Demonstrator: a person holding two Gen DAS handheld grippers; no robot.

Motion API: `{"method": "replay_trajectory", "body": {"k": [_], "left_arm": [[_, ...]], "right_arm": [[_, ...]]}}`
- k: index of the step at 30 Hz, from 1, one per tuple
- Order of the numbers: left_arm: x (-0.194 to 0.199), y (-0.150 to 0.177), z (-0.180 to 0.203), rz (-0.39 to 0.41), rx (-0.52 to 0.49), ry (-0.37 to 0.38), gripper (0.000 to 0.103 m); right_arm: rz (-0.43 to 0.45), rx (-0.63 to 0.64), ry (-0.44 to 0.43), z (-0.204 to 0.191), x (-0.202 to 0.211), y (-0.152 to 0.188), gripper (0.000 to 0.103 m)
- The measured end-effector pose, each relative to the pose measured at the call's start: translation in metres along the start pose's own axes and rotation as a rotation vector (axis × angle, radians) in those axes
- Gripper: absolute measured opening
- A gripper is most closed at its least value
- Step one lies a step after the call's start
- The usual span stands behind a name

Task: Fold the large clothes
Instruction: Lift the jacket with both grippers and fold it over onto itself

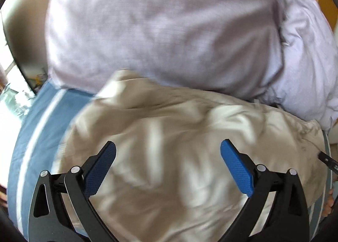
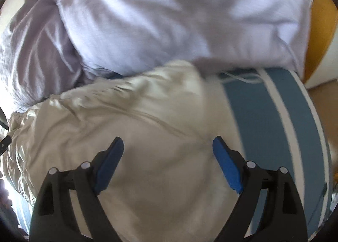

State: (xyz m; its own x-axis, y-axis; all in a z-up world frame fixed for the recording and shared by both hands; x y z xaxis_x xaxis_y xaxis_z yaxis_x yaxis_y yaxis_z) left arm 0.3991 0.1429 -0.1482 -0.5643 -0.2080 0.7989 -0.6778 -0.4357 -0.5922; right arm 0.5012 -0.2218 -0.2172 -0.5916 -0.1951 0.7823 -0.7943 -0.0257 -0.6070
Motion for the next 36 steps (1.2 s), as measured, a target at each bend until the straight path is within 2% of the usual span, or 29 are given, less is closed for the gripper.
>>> {"method": "replay_trajectory", "body": {"k": [3, 6, 10, 13, 16, 22, 24, 26, 28, 30, 32, 33, 35, 36], "left_arm": [[0.007, 0.005, -0.039, -0.006, 0.044, -0.05, 0.101], [0.016, 0.01, -0.072, -0.012, 0.089, -0.083, 0.1], [0.025, 0.018, -0.113, -0.039, 0.145, -0.106, 0.1], [0.019, 0.029, -0.13, -0.089, 0.194, -0.105, 0.1], [0.009, 0.046, -0.139, -0.149, 0.246, -0.069, 0.101], [-0.004, 0.064, -0.136, -0.209, 0.36, 0.033, 0.101], [-0.009, 0.068, -0.132, -0.224, 0.404, 0.069, 0.1], [-0.011, 0.069, -0.129, -0.228, 0.439, 0.095, 0.092], [-0.012, 0.068, -0.125, -0.222, 0.481, 0.142, 0.077], [-0.011, 0.067, -0.124, -0.212, 0.5, 0.154, 0.063], [-0.007, 0.064, -0.123, -0.191, 0.516, 0.162, 0.051], [-0.003, 0.063, -0.123, -0.181, 0.523, 0.17, 0.043], [0.003, 0.06, -0.123, -0.167, 0.535, 0.197, 0.034], [0.006, 0.058, -0.124, -0.161, 0.535, 0.211, 0.031]], "right_arm": [[-0.027, -0.034, 0.023, 0.022, 0.0, 0.013, 0.088], [-0.056, -0.113, 0.009, 0.043, -0.003, 0.028, 0.088], [-0.099, -0.225, -0.073, 0.064, -0.005, 0.049, 0.088], [-0.114, -0.274, -0.133, 0.065, -0.009, 0.06, 0.088], [-0.123, -0.309, -0.184, 0.066, -0.012, 0.068, 0.088], [-0.137, -0.374, -0.258, 0.063, -0.018, 0.081, 0.088], [-0.14, -0.381, -0.281, 0.058, -0.02, 0.083, 0.083], [-0.135, -0.391, -0.316, 0.052, -0.019, 0.085, 0.069], [-0.125, -0.42, -0.339, 0.049, -0.017, 0.086, 0.061], [-0.111, -0.438, -0.35, 0.047, -0.017, 0.086, 0.052], [-0.095, -0.449, -0.353, 0.046, -0.013, 0.086, 0.038], [-0.085, -0.453, -0.356, 0.046, -0.011, 0.085, 0.034], [-0.067, -0.452, -0.363, 0.045, -0.003, 0.084, 0.026], [-0.054, -0.448, -0.364, 0.043, 0.002, 0.083, 0.025]]}}
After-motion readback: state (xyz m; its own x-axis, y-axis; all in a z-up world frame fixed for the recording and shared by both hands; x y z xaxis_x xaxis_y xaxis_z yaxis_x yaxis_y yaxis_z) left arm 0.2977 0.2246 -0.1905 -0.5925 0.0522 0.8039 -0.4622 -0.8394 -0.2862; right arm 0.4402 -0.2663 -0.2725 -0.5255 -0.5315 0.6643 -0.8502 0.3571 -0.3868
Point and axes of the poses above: each gripper's, at about its wrist camera, not at the fingertips, and x roughly against the way its jaws point, z to its right, y to its underside, the point moved 9 cm from there along -x, roughly the way its jaws point, and after that the axes turned 6 degrees about x, right-handed, at the moved point
